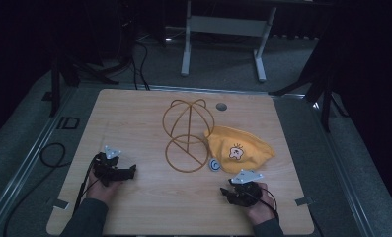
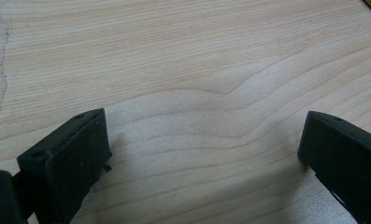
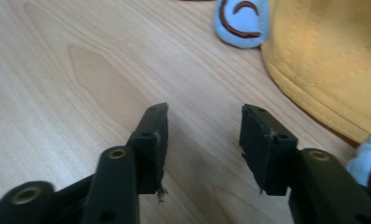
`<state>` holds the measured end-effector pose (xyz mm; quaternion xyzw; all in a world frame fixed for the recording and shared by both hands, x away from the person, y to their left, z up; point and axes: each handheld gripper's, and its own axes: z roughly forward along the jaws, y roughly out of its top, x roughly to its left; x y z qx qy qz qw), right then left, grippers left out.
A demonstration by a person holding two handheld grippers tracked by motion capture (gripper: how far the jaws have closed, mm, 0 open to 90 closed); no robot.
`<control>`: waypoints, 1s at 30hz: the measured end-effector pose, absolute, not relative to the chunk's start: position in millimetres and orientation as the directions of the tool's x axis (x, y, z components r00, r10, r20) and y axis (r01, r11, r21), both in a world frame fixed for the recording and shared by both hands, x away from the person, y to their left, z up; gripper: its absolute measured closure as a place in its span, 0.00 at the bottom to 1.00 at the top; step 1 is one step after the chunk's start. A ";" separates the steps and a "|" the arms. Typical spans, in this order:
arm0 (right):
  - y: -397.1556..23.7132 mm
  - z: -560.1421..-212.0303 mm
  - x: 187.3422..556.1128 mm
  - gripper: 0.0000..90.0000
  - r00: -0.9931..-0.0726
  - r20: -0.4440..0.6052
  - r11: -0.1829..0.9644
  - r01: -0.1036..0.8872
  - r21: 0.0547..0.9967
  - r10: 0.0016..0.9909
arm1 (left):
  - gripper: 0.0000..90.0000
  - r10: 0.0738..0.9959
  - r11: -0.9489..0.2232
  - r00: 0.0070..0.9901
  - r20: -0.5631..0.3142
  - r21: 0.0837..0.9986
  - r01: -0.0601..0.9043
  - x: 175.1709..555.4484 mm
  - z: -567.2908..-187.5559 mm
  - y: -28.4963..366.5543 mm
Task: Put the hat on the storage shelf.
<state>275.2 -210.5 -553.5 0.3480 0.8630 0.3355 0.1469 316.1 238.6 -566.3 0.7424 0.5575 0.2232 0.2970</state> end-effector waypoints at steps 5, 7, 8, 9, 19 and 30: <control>-211.5 -552.6 275.8 0.69 -0.715 -0.013 0.532 0.508 0.677 0.699 | 0.02 0.961 -0.200 0.278 -0.001 0.690 0.695 316.1 -566.3 238.4; -211.3 -552.4 275.6 0.70 -0.714 -0.012 0.532 0.510 0.676 0.700 | 0.02 0.960 -0.202 0.279 0.001 0.690 0.695 316.1 -566.2 238.6; -211.2 -552.2 275.5 0.71 -0.713 -0.012 0.532 0.512 0.675 0.701 | 0.02 0.960 -0.202 0.279 0.000 0.690 0.695 316.1 -566.3 238.5; -211.2 -552.2 275.5 0.71 -0.713 -0.012 0.532 0.512 0.675 0.701 | 0.03 0.960 -0.202 0.279 0.000 0.690 0.695 316.1 -566.3 238.5; -226.4 -543.5 281.8 0.89 -0.672 -0.088 0.558 0.527 0.641 0.736 | 0.02 0.961 -0.201 0.278 -0.001 0.690 0.696 316.0 -566.3 238.4; -272.8 -527.9 299.7 1.00 -0.538 -0.192 0.527 0.583 0.618 0.821 | 0.02 0.958 -0.211 0.287 0.004 0.687 0.695 315.5 -566.0 237.9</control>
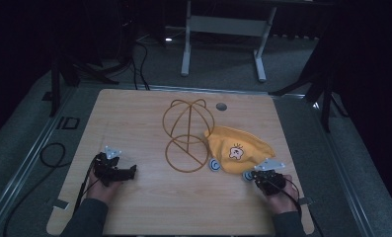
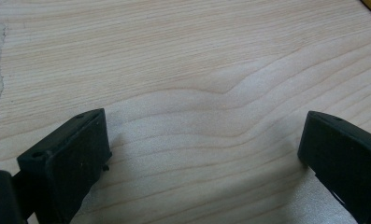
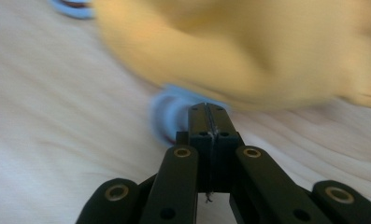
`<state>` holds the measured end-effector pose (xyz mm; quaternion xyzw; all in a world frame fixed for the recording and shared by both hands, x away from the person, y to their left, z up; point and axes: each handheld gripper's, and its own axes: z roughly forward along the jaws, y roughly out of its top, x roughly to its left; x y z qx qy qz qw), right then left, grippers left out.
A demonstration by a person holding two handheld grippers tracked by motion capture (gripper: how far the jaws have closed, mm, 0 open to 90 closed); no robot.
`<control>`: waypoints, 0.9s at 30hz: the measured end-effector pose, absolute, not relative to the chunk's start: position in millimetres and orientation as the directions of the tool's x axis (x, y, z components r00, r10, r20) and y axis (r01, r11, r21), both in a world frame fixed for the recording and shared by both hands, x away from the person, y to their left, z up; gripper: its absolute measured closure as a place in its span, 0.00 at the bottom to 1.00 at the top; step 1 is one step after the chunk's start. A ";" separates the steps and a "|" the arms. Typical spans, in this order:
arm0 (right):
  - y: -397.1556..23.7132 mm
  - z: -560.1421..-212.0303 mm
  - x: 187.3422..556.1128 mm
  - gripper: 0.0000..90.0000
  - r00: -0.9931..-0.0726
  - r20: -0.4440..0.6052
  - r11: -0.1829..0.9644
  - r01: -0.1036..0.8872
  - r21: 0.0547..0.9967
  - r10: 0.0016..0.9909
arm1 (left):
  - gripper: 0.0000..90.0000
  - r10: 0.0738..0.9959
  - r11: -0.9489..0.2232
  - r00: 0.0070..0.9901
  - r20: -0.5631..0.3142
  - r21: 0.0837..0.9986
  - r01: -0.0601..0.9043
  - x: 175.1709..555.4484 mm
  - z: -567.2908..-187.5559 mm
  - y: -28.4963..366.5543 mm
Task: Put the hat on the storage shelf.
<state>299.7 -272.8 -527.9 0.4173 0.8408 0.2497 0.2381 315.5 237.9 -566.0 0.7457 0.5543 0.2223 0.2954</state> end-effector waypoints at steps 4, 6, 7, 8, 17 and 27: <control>-285.6 -530.9 308.9 1.00 -0.501 -0.203 0.511 0.613 0.602 0.841 | 0.02 0.958 -0.211 0.287 0.004 0.687 0.695 315.5 -566.0 237.9; -286.5 -536.8 311.3 1.00 -0.501 -0.207 0.518 0.627 0.582 0.840 | 0.02 0.958 -0.211 0.287 0.004 0.687 0.695 315.5 -566.0 237.9; -285.8 -540.1 311.8 1.00 -0.506 -0.206 0.523 0.631 0.573 0.837 | 0.02 0.958 -0.211 0.286 0.004 0.687 0.695 315.5 -566.0 237.9; -284.9 -543.1 311.7 1.00 -0.514 -0.212 0.533 0.631 0.564 0.831 | 0.02 0.958 -0.211 0.287 0.004 0.687 0.696 315.5 -566.0 237.9; -259.2 -539.3 298.7 1.00 -0.608 -0.185 0.585 0.565 0.582 0.772 | 0.02 0.958 -0.212 0.287 0.005 0.687 0.695 315.5 -566.0 237.8; -224.1 -533.9 290.1 0.86 -0.754 -0.203 0.679 0.396 0.618 0.625 | 0.02 0.958 -0.212 0.287 0.004 0.688 0.695 315.5 -566.0 237.8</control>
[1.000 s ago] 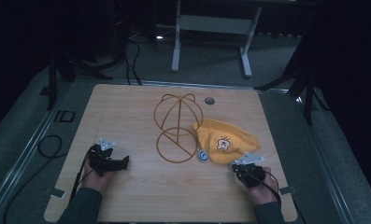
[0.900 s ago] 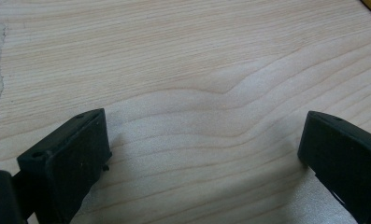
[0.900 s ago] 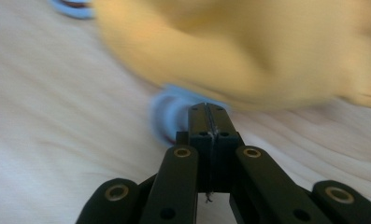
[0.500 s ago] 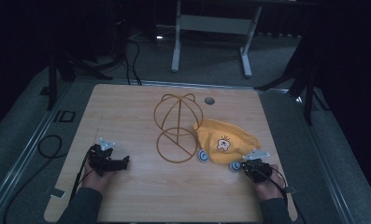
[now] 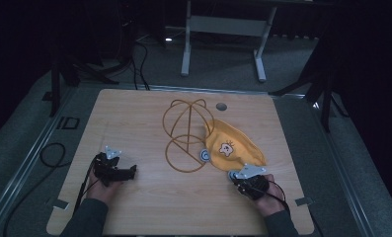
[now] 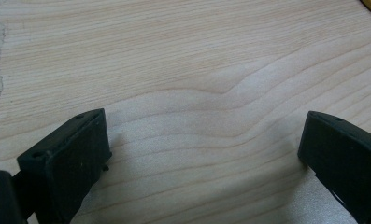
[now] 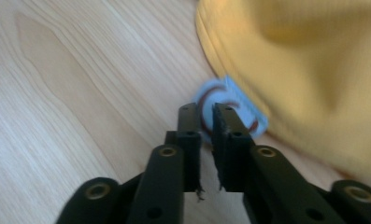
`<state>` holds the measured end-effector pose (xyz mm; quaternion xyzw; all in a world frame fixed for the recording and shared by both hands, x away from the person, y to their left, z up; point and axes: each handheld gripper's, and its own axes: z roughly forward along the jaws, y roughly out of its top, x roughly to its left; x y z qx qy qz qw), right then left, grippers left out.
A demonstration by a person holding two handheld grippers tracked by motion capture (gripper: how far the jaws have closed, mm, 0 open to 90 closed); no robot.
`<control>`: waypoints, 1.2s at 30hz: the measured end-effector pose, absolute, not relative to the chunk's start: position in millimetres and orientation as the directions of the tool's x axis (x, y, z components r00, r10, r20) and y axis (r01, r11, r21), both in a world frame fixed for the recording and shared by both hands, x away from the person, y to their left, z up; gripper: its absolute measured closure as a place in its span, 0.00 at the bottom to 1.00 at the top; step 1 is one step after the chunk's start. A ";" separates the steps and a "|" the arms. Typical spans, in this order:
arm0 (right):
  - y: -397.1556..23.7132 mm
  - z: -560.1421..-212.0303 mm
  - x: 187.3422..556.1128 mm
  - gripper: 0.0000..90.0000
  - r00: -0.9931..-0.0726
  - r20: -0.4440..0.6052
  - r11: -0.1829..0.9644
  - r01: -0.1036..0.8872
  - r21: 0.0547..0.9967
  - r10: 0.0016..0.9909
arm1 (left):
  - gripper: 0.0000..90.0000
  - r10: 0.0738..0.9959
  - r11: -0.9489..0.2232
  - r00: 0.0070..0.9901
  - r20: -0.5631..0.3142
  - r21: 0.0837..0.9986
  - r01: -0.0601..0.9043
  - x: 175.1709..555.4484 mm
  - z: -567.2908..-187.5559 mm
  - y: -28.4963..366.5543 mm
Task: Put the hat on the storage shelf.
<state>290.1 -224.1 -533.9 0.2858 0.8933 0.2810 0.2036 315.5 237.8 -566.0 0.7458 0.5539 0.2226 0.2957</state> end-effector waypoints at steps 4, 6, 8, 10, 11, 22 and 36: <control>-222.9 -532.4 297.0 0.82 -0.754 -0.217 0.691 0.394 0.606 0.620 | 0.02 0.958 -0.211 0.287 0.004 0.688 0.694 315.5 -566.1 237.7; -223.0 -534.3 301.4 0.80 -0.760 -0.215 0.703 0.400 0.589 0.613 | 0.02 0.958 -0.211 0.287 0.004 0.688 0.694 315.6 -566.1 237.7; -222.6 -536.0 304.6 0.78 -0.767 -0.211 0.710 0.401 0.579 0.606 | 0.02 0.958 -0.211 0.287 0.004 0.688 0.694 315.6 -566.1 237.7; -221.7 -537.1 307.2 0.76 -0.775 -0.202 0.716 0.406 0.568 0.599 | 0.02 0.958 -0.210 0.287 0.004 0.688 0.694 315.6 -566.1 237.7; -221.4 -537.8 308.8 0.75 -0.778 -0.196 0.719 0.410 0.562 0.597 | 0.02 0.958 -0.209 0.286 0.003 0.689 0.694 315.6 -566.2 237.6; -217.1 -536.0 324.4 0.87 -0.777 -0.182 0.736 0.453 0.503 0.603 | 0.02 0.958 -0.212 0.287 0.005 0.688 0.695 315.5 -566.0 237.8; -209.8 -514.3 334.4 0.95 -0.836 -0.220 0.828 0.391 0.401 0.502 | 0.02 0.958 -0.213 0.288 0.005 0.687 0.695 315.5 -566.0 237.9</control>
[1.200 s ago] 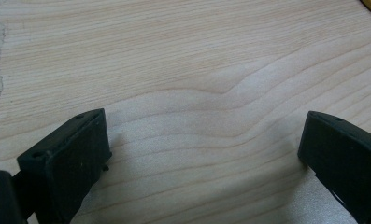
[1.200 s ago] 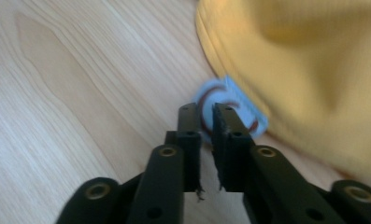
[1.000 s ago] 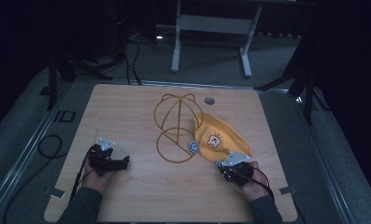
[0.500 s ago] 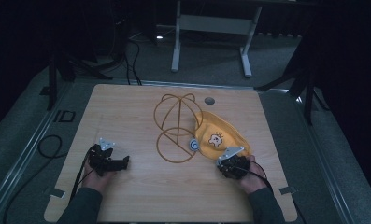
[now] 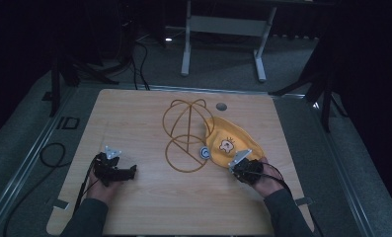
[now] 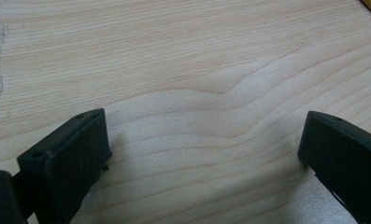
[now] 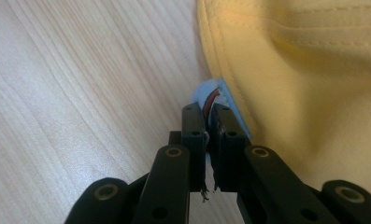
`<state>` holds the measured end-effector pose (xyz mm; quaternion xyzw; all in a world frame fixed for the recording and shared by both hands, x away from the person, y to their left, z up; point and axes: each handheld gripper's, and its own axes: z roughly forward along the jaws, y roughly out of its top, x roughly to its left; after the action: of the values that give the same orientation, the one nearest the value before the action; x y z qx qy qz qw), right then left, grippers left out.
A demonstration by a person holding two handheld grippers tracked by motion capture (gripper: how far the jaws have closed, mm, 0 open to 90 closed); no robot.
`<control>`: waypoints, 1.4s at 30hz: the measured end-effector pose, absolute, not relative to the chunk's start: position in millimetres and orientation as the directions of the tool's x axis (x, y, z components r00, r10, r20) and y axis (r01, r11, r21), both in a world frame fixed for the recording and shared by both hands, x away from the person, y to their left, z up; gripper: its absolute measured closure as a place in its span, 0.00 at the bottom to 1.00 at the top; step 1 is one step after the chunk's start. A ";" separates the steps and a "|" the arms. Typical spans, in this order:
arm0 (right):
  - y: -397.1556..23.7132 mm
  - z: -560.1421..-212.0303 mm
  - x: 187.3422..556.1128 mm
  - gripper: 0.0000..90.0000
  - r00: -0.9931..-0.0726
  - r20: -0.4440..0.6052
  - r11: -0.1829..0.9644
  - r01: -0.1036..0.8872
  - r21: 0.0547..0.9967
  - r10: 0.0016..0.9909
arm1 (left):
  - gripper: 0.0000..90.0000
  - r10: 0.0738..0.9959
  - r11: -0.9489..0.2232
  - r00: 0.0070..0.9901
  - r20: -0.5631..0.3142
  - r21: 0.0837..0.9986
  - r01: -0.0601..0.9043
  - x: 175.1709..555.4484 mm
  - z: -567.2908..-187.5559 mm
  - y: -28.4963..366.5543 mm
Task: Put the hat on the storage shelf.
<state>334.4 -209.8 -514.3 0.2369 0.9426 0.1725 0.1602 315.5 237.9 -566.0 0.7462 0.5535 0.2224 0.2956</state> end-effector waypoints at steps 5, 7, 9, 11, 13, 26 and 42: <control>-209.9 -497.9 336.4 0.95 -0.837 -0.237 0.834 0.379 0.401 0.494 | 0.02 0.958 -0.213 0.288 0.005 0.687 0.695 315.5 -566.0 237.9; -210.8 -490.7 337.8 0.95 -0.837 -0.247 0.838 0.371 0.401 0.489 | 0.02 0.957 -0.213 0.289 0.005 0.687 0.695 315.5 -566.0 237.9; -212.1 -483.7 339.1 0.95 -0.833 -0.250 0.834 0.371 0.408 0.493 | 0.02 0.958 -0.213 0.288 0.005 0.687 0.695 315.5 -566.0 237.9; -214.1 -476.9 340.2 0.95 -0.827 -0.256 0.828 0.371 0.421 0.501 | 0.02 0.958 -0.213 0.288 0.005 0.687 0.695 315.5 -566.0 237.9; -216.5 -470.6 341.2 0.95 -0.821 -0.257 0.820 0.373 0.434 0.510 | 0.02 0.957 -0.213 0.289 0.005 0.687 0.695 315.5 -566.0 237.9; -232.7 -427.3 345.7 0.95 -0.782 -0.289 0.784 0.370 0.498 0.552 | 0.02 0.959 -0.207 0.285 0.001 0.689 0.695 315.6 -566.0 237.5; -246.5 -389.7 350.1 0.95 -0.741 -0.279 0.715 0.366 0.595 0.611 | 0.02 0.958 -0.212 0.288 0.004 0.686 0.696 315.5 -565.9 237.9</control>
<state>350.1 -246.5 -389.7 0.2728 0.8958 0.2606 0.2348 315.5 237.9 -565.9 0.7463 0.5539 0.2217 0.2951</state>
